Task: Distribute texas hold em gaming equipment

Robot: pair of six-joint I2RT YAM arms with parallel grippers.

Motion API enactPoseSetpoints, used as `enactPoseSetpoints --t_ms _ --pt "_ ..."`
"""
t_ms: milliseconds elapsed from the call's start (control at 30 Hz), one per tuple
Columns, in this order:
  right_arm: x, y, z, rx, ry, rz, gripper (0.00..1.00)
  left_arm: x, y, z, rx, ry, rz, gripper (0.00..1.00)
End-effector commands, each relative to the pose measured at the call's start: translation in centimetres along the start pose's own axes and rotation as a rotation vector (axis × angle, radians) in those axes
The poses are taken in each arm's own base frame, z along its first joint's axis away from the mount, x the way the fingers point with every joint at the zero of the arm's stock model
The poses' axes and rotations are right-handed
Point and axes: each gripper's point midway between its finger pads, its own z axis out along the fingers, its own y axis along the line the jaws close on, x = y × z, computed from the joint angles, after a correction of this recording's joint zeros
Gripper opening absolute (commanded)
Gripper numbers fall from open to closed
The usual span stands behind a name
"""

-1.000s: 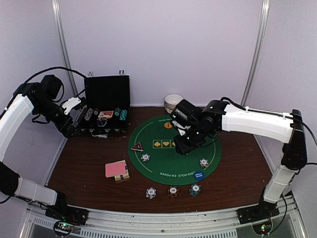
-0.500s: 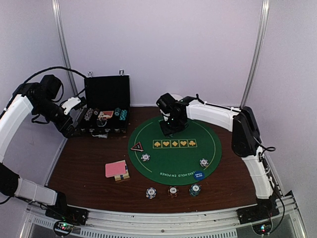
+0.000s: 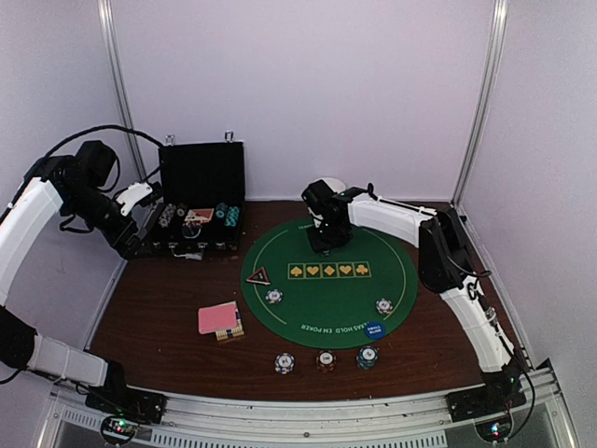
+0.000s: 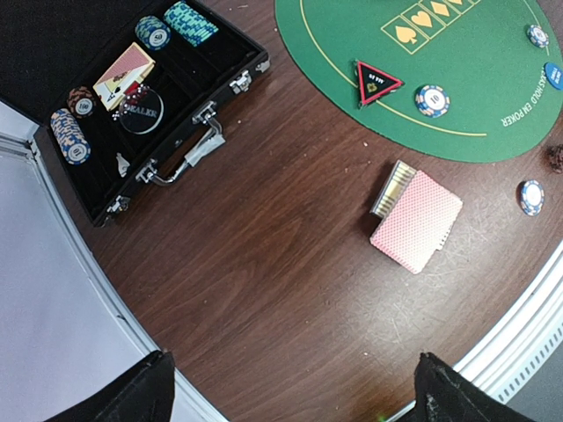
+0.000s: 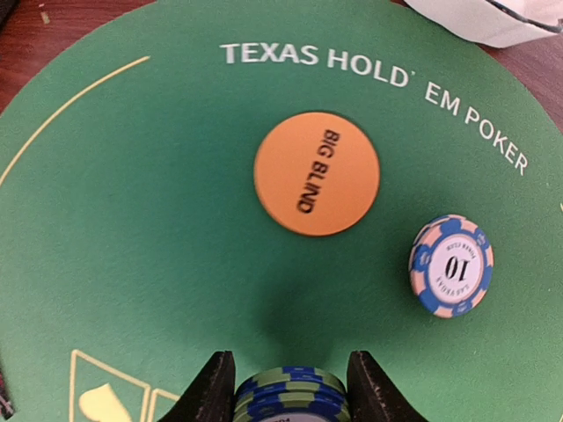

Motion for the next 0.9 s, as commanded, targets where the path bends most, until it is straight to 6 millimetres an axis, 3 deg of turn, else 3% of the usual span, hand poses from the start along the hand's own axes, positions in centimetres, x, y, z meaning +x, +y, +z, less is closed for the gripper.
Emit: enactPoseSetpoints --t_ms 0,267,467,667,867 --pt "-1.0 -0.6 1.3 0.013 -0.028 0.008 0.11 -1.0 0.3 0.0 0.002 -0.04 0.017 0.97" --pt "-1.2 -0.9 2.9 0.011 -0.031 0.016 0.13 -0.9 0.5 0.2 -0.003 -0.034 0.018 0.98" --pt "-1.5 -0.5 3.0 -0.014 -0.036 0.019 0.33 -0.9 0.7 0.3 -0.01 -0.03 0.024 0.98" --pt "-1.8 -0.3 2.3 -0.02 -0.044 0.013 0.42 -0.9 0.6 0.4 -0.007 -0.031 0.025 0.98" --pt "-1.7 -0.1 1.5 -0.02 -0.044 -0.002 0.44 -0.8 0.7 0.3 -0.016 -0.03 0.025 0.98"
